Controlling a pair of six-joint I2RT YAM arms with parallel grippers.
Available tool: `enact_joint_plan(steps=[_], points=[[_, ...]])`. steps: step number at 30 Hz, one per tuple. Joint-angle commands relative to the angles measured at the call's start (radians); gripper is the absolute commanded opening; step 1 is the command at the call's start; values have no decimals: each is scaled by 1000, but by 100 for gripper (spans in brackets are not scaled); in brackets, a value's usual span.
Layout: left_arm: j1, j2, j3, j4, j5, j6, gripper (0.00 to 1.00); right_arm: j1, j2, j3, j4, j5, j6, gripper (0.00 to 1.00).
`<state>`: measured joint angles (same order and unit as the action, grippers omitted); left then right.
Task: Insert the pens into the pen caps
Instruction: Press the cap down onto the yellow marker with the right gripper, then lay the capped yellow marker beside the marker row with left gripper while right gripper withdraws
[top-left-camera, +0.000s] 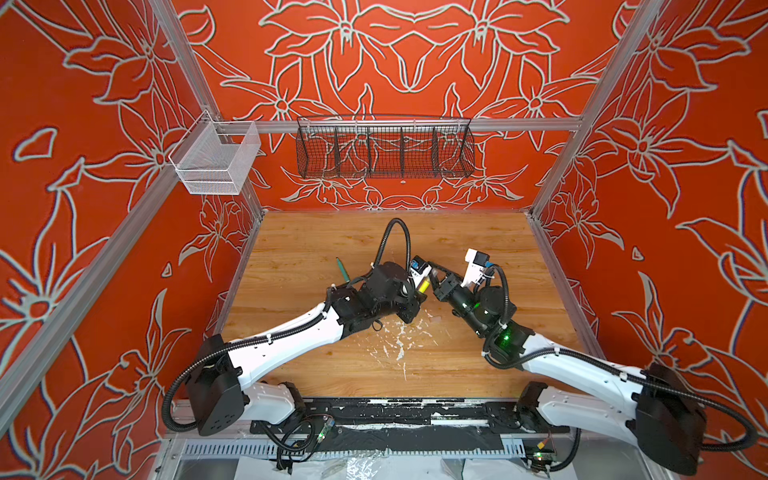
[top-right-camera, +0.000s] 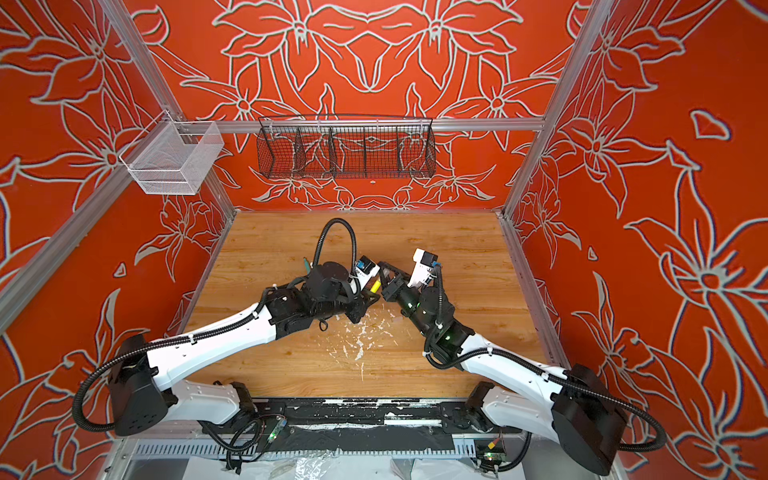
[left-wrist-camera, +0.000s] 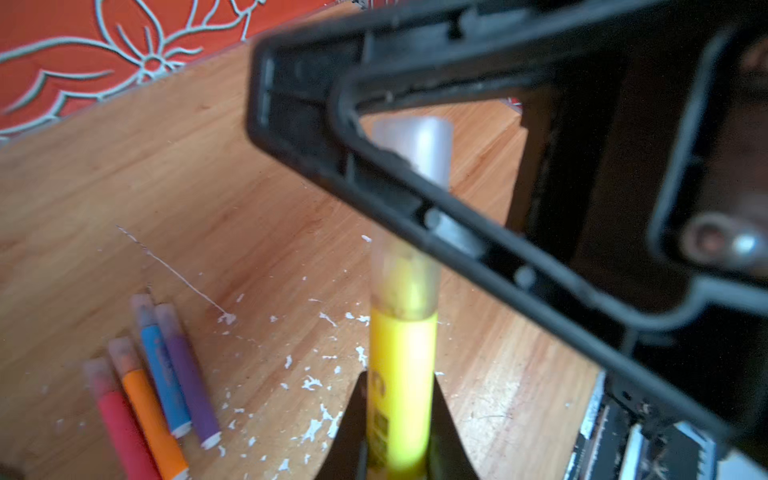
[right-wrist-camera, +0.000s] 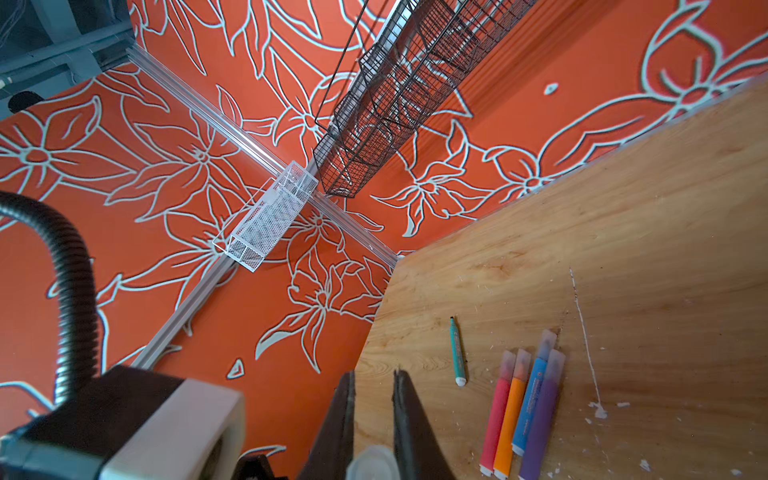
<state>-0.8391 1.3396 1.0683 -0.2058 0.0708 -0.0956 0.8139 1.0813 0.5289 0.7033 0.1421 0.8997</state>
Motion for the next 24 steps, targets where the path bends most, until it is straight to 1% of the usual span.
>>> enact_joint_plan(steps=[1,3,6,9,11,15,17,20,22,24], points=[[57,-90,84,408,-33,-95,0,110,24,-57,-175,-248,8,0],[49,-106,59,405,-76,-65,0,115,23,-50,-203,-230,8,0],[25,-110,31,411,-192,-4,0,123,28,-37,-243,-211,8,0],[23,-109,12,405,-260,-11,0,122,25,-23,-276,-195,-1,1],[24,-111,-1,374,-293,-40,0,121,-1,-14,-320,-171,-14,27],[41,-139,-106,318,-318,-156,0,109,-112,-9,-431,-84,-69,50],[85,-162,-173,273,-285,-234,0,98,-179,-5,-507,-24,-83,58],[202,-203,-268,215,-206,-312,0,79,-272,-14,-570,51,-134,64],[287,-220,-315,187,-183,-326,0,69,-311,-25,-592,95,-165,67],[341,-209,-357,192,-195,-297,0,62,-319,-36,-616,149,-196,69]])
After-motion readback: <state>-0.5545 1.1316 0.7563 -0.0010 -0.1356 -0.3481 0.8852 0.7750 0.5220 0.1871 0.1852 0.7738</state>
